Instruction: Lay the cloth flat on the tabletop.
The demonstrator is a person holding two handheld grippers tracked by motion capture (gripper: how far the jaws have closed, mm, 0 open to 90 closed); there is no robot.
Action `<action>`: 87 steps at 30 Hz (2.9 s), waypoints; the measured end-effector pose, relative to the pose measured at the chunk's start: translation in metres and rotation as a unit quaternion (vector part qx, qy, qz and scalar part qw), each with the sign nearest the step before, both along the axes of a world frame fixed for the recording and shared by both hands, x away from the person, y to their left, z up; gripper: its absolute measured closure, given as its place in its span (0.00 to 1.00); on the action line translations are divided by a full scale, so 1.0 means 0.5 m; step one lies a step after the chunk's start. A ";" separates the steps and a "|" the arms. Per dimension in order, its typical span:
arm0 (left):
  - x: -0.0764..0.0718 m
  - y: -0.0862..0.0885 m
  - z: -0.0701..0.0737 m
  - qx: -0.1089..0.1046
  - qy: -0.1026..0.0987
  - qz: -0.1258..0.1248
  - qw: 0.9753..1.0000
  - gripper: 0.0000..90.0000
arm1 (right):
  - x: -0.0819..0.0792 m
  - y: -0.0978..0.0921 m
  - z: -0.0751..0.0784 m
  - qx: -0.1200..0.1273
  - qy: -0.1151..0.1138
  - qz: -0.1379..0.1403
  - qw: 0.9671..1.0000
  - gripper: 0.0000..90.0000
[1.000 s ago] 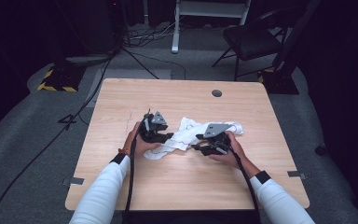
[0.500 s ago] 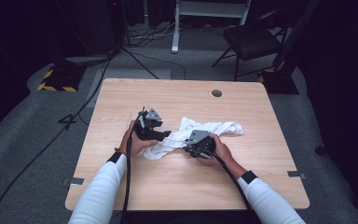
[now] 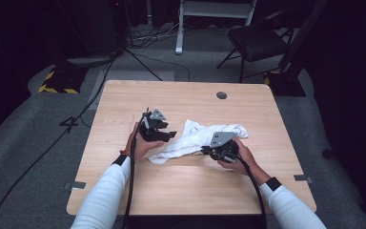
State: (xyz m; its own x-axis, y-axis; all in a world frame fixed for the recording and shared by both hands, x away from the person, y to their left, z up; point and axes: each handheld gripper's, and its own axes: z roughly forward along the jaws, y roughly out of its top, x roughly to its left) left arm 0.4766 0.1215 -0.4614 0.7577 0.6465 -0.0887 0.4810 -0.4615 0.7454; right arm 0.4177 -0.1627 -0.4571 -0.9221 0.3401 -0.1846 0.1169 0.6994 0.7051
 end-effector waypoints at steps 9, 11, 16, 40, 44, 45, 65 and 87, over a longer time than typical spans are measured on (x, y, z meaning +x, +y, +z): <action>0.030 -0.063 -0.016 0.015 0.004 -0.008 1.000 0.46 | -0.040 -0.076 0.008 -0.014 0.013 0.000 1.000 0.95; 0.037 -0.079 -0.021 0.021 0.006 -0.010 1.000 0.46 | -0.049 -0.098 0.010 -0.011 0.020 -0.005 1.000 0.95; 0.048 -0.123 -0.040 0.041 0.002 0.002 0.999 0.46 | -0.073 -0.153 0.005 -0.013 0.032 -0.013 0.999 0.95; 0.026 -0.086 -0.055 0.113 -0.011 0.031 0.993 0.94 | -0.149 -0.290 -0.017 -0.006 0.053 -0.082 0.995 0.95; 0.017 -0.053 -0.051 0.123 -0.005 0.046 0.991 0.94 | -0.154 -0.289 -0.020 -0.006 0.055 -0.078 0.995 0.95; 0.015 -0.046 -0.051 0.122 -0.002 0.047 0.991 0.94 | -0.155 -0.288 -0.019 -0.006 0.054 -0.076 0.996 0.95; -0.177 -0.139 -0.003 0.033 -0.002 -0.119 0.992 0.35 | -0.117 -0.294 0.036 0.051 -0.010 -0.167 0.985 0.56; -0.216 -0.143 -0.056 0.089 0.022 -0.158 0.983 0.42 | 0.024 -0.212 -0.051 -0.048 0.037 -0.206 0.977 0.49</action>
